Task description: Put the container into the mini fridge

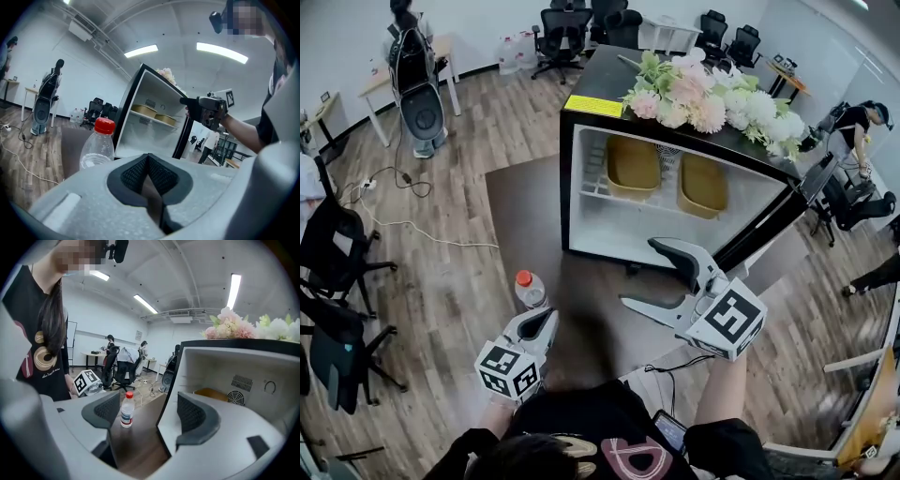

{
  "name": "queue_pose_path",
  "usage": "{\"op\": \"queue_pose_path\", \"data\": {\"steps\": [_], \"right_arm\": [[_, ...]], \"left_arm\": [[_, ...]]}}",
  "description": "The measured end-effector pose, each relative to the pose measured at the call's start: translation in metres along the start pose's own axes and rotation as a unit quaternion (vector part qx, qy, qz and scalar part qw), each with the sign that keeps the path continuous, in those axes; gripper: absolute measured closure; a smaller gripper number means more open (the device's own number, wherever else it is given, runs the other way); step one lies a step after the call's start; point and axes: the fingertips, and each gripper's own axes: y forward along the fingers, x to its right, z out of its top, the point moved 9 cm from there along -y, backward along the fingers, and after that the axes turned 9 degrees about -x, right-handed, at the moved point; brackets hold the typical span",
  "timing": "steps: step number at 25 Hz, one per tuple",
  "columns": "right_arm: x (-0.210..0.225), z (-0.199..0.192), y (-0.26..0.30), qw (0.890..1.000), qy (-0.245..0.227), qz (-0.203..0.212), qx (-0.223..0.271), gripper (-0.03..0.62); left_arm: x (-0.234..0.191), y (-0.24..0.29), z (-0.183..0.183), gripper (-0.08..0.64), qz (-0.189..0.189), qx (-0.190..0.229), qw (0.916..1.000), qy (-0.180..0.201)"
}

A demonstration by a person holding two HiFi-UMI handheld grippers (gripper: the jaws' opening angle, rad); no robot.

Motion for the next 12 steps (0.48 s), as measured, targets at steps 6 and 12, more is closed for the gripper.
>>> {"op": "queue_pose_path", "data": {"steps": [6, 12], "right_arm": [[-0.032, -0.018, -0.006, 0.998, 0.02, -0.028, -0.045, 0.209], [-0.057, -0.039, -0.011, 0.996, 0.059, -0.063, -0.024, 0.209]], "left_arm": [[0.013, -0.003, 0.001, 0.552, -0.021, 0.008, 0.9996, 0.015], [0.024, 0.001, -0.002, 0.552, -0.051, 0.007, 0.9984, 0.022]]}}
